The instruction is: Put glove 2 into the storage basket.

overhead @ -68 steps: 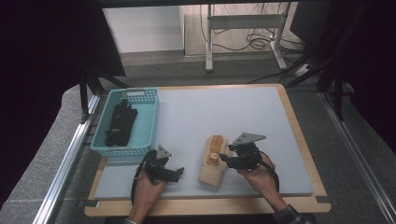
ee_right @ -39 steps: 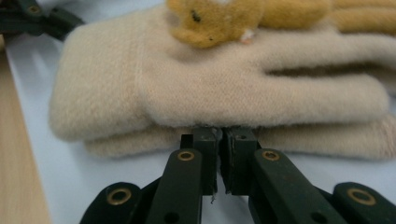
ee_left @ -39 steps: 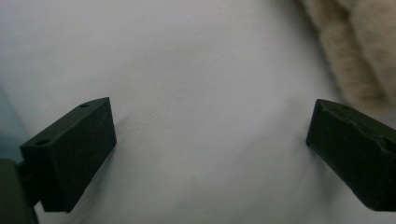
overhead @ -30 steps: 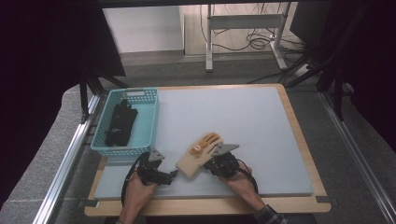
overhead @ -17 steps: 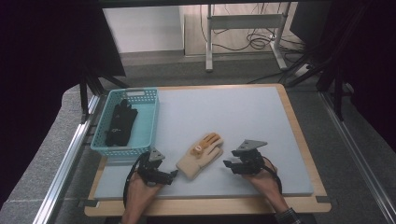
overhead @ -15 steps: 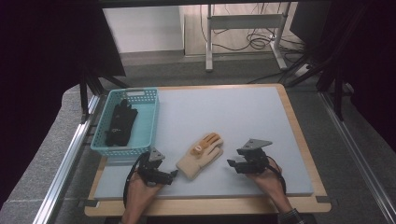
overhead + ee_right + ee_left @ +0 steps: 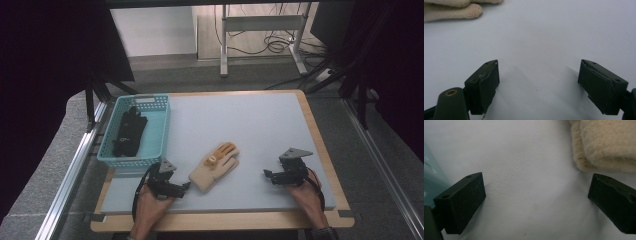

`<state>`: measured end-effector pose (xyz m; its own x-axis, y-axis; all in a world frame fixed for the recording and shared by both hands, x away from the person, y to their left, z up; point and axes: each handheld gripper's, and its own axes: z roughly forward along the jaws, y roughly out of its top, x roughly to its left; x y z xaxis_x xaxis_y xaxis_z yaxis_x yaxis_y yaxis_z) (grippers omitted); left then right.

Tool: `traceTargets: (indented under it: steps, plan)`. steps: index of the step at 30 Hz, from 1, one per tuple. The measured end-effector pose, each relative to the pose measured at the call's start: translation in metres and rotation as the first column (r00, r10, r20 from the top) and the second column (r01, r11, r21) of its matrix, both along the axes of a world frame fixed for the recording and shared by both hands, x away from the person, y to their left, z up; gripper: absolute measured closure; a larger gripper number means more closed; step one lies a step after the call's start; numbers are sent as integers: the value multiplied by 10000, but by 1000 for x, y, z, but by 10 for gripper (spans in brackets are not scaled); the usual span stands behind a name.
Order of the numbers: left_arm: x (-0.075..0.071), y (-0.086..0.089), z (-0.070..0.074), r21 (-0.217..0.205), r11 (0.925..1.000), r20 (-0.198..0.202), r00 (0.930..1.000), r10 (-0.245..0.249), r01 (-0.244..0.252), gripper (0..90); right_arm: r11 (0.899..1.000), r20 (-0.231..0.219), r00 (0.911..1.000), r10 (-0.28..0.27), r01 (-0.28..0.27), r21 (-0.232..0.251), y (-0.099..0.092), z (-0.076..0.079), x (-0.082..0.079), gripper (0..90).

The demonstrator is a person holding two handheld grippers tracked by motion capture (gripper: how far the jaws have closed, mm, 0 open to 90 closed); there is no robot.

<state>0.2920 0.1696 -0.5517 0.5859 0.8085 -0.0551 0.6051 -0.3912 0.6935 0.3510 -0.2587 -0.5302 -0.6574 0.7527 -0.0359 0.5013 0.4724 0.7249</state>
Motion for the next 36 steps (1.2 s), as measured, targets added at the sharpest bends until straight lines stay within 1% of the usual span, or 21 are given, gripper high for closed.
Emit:
traceTargets:
  steps: [2, 4, 7, 8, 10, 11, 14, 16, 18, 20, 22, 25, 27, 30, 32, 34, 36]
  plan:
    - [0, 1, 0, -28, 10000, -1, 10000, -26, 26, 16, 9999, 92, 10000, 11, -10, -144, 2, -1, -1, 165]
    - [0, 2, 0, -78, 10000, 27, 10000, -21, 21, 25, 9999, 89, 10000, 20, -19, -120, 1, -1, -1, 165]
    - [-1, 4, 1, -55, 9999, 77, 9999, -147, 147, 51, 9999, 105, 9999, 15, -14, -118, 1, -1, -1, 165]
    - [-2, 5, 2, -60, 9998, 36, 9998, -177, 177, 55, 9999, 108, 9999, 15, -14, -116, 1, -1, -1, 165]
    - [-4, 7, 4, -244, 9993, -166, 9995, -276, 272, 57, 9999, 115, 9999, 12, -10, -120, 1, -1, -1, 165]
    - [-6, 7, 7, -268, 9990, -245, 9991, -355, 348, 56, 9999, 122, 9999, 10, -8, -124, 1, -1, -1, 164]
    - [-12, 5, 18, -86, 9988, -248, 9985, -487, 485, 52, 9999, 122, 9999, 4, -3, -120, 1, -1, -1, 164]
    - [-14, 2, 27, -274, 9972, -251, 9972, -704, 697, 53, 9999, 129, 9999, 0, 2, -119, 1, -1, -1, 164]
    - [-13, -6, 37, -533, 9937, -270, 9946, -997, 982, 52, 9999, 139, 9999, -8, 9, -121, 1, -1, -1, 164]
    - [-9, -16, 43, -543, 9912, -224, 9923, -1219, 1205, 51, 9999, 153, 9999, -19, 21, -110, 1, -1, -1, 164]
    - [-2, -30, 49, -472, 9887, -150, 9896, -1429, 1421, 50, 9999, 165, 9999, -25, 27, -118, 1, -1, -1, 163]
    - [12, -52, 56, -456, 9832, -169, 9839, -1778, 1768, 50, 9999, 170, 9999, -25, 27, -113, 1, -1, -1, 163]
    - [21, -63, 58, -458, 9825, -264, 9830, -1818, 1805, 50, 9999, 171, 9999, -28, 30, -111, 1, -1, -1, 163]
    - [37, -79, 58, -371, 9837, -498, 9828, -1779, 1762, 50, 9999, 175, 9998, -29, 31, -110, 1, -1, -1, 162]
    - [47, -88, 55, -122, 9846, -694, 9821, -1749, 1745, 52, 9999, 175, 9998, -28, 30, -108, 1, -1, -1, 162]
    - [56, -95, 49, -101, 9829, -1073, 9770, -1841, 1841, 52, 9999, 175, 9998, -29, 31, -108, 1, -1, -1, 162]
    - [60, -101, 45, -8, 9817, -1352, 9726, -1889, 1906, 51, 9999, 173, 9998, -29, 31, -105, 1, -1, -1, 162]
